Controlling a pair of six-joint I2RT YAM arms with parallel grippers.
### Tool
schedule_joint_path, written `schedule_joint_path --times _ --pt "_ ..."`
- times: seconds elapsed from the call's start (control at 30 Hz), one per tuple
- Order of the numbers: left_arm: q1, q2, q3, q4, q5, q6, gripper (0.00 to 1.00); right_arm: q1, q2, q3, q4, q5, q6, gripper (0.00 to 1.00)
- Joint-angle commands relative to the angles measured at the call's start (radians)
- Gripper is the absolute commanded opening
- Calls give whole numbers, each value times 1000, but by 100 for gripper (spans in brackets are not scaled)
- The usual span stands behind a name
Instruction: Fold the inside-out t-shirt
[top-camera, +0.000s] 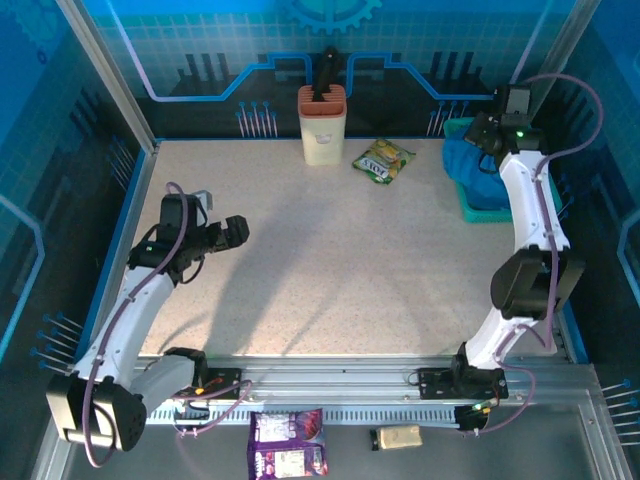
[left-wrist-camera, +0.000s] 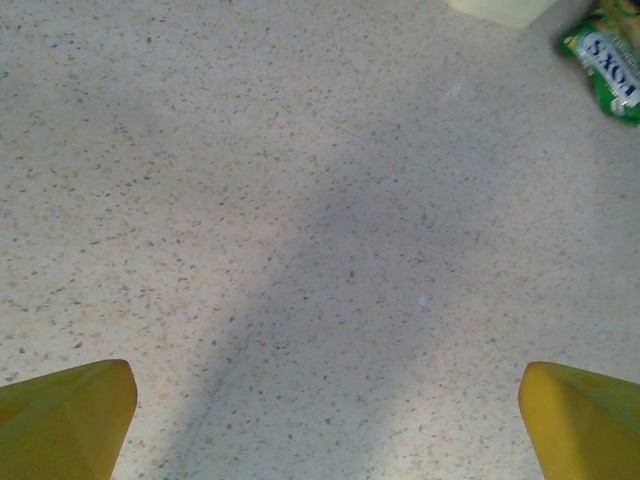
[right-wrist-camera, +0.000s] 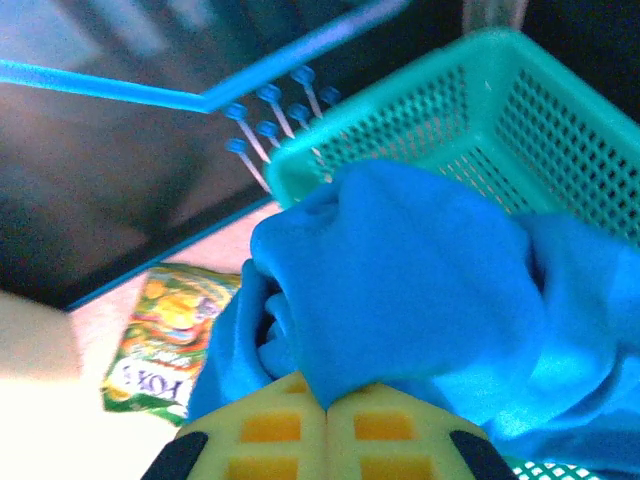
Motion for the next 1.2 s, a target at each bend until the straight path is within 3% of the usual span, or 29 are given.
schedule_joint_path --times 0.0,0.3,0.53,0.63,0.77,0.9,1.03,1.17 --pt "-7 -29 -24 55 56 -72 99 82 -109 35 -55 41 -93 0" --pt "-38 -9 -63 203 102 -170 99 424 -169 195 -195 11 -133 0" --pt "-65 37 -51 228 98 -187 99 691 -21 392 -251 -100 -90 0" --pt "-67 34 -34 199 67 -171 98 751 40 478 -277 -119 -87 0" --pt "-67 29 -27 182 69 -158 90 730 12 382 -285 -104 -68 0" --pt "-73 50 -44 184 109 -157 73 611 -152 -48 -133 -154 14 0" --pt "-91 101 -60 176 131 -155 64 400 -303 -481 -22 -182 111 0" --pt "-133 185 -66 189 151 -169 61 279 -361 -681 -21 -126 97 27"
